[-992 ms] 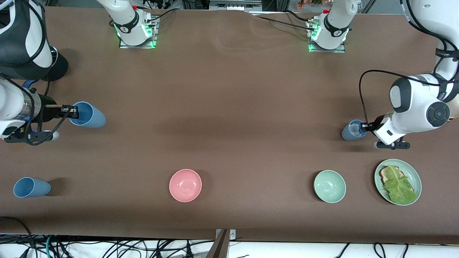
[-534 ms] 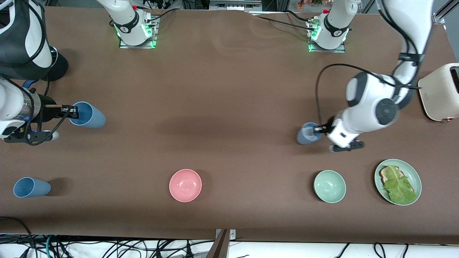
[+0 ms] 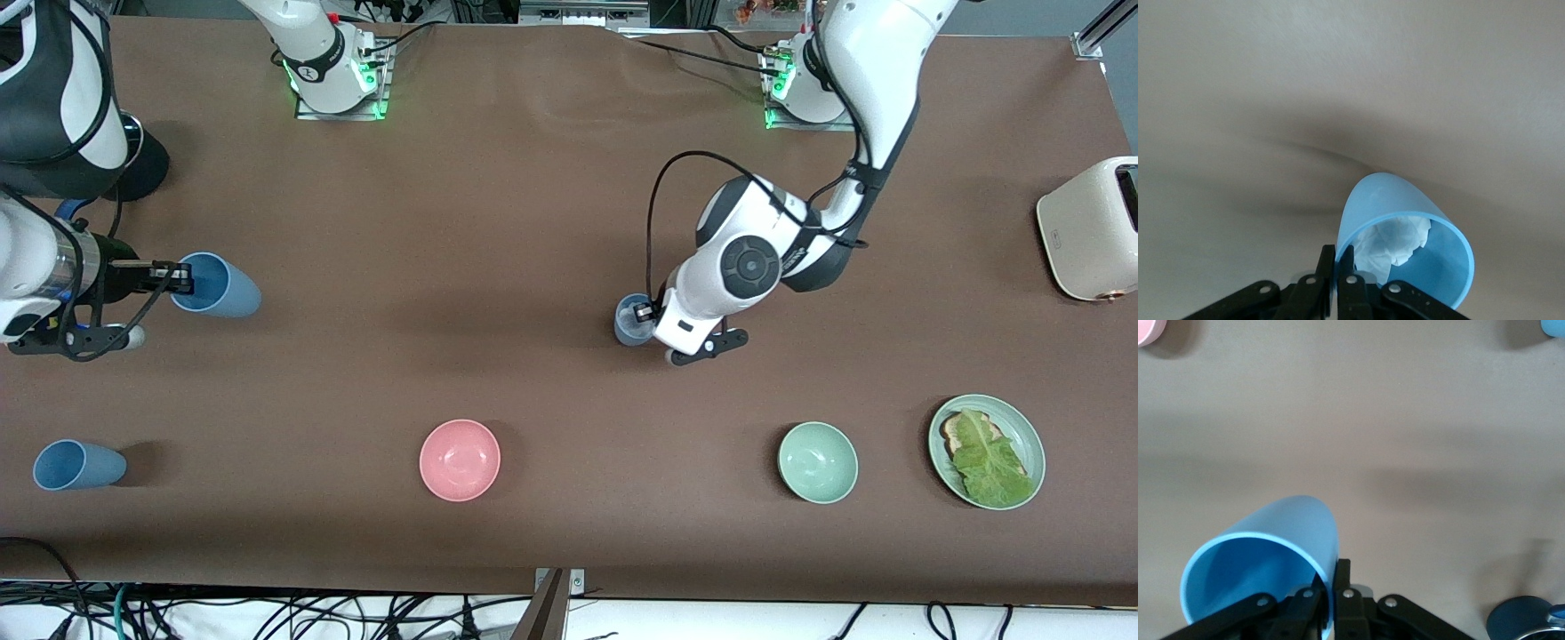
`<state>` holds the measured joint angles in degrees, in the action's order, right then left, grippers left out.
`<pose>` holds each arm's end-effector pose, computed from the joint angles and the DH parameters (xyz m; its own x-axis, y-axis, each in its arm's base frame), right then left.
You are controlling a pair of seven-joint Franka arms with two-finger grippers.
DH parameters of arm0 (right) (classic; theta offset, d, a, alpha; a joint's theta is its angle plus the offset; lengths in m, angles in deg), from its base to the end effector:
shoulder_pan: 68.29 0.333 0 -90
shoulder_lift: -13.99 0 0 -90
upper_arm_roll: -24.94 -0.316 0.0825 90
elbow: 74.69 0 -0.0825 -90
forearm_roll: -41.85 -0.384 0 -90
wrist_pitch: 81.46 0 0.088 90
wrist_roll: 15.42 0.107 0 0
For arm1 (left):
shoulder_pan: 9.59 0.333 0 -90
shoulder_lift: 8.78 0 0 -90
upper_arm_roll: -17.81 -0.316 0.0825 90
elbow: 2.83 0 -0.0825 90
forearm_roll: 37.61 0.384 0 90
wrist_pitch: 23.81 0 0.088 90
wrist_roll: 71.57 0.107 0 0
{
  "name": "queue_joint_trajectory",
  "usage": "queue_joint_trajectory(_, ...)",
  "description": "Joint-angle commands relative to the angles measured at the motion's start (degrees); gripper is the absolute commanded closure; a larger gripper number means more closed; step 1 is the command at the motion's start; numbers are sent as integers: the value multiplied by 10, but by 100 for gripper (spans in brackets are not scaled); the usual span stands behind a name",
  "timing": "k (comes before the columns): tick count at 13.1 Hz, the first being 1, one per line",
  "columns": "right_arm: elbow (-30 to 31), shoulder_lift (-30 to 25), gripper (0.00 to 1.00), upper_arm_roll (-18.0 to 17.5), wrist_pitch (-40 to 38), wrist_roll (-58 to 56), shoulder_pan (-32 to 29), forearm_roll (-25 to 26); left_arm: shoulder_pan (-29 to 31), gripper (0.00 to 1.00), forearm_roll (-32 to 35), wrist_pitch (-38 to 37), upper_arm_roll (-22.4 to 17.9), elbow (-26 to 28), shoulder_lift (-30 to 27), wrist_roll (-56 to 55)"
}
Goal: Stack blue cups with both arms
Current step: 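Carry the cup to the table middle and release it with the left gripper, then carry the cup over the placed cup while the left gripper withdraws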
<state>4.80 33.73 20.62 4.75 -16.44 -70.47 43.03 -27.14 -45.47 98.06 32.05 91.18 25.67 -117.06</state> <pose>0.6380 0.0145 0.4988 0.9730 0.0542 -0.2242 0.0535 -0.9985 -0.0091 0.5809 -0.3445 0.2679 0.9115 0.3233 -0.2542 0.3553 -0.9303 0.0910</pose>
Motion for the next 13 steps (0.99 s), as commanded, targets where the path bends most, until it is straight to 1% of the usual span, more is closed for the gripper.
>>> queue_joint_trajectory(1, -11, 1, 100, -2, -11, -14, -4, 4, 1, 39, 0, -12, -8, -35, 18, 0)
queue_joint_trajectory(2, -12, 1, 100, -2, -11, -14, -4, 4, 4, 0, 1, -16, -10, -48, 19, -3)
queue_joint_trajectory(4, -11, 2, 100, -3, -10, -11, -2, 3, 10, 0, 7, -30, -26, -58, 9, -5)
queue_joint_trajectory(6, -12, 3, 100, -7, -3, -6, 4, 2, 22, 0, 24, -93, -49, -75, -10, 2)
queue_joint_trajectory(7, -17, 4, 100, -10, -3, 9, 14, -1, 44, 0, 32, -131, -49, -91, -13, 11)
queue_joint_trajectory(9, -32, 14, 100, -12, 2, 58, 38, -7, 100, 0, 43, -179, -48, -110, -18, 82)
queue_joint_trajectory(11, -53, 31, 100, -12, 9, 107, 74, -18, 152, 0, 43, -187, -49, -106, -18, 170)
queue_joint_trajectory(13, -92, 62, 100, -12, 11, 179, 123, -24, 201, 0, 71, -188, -49, -103, -16, 265)
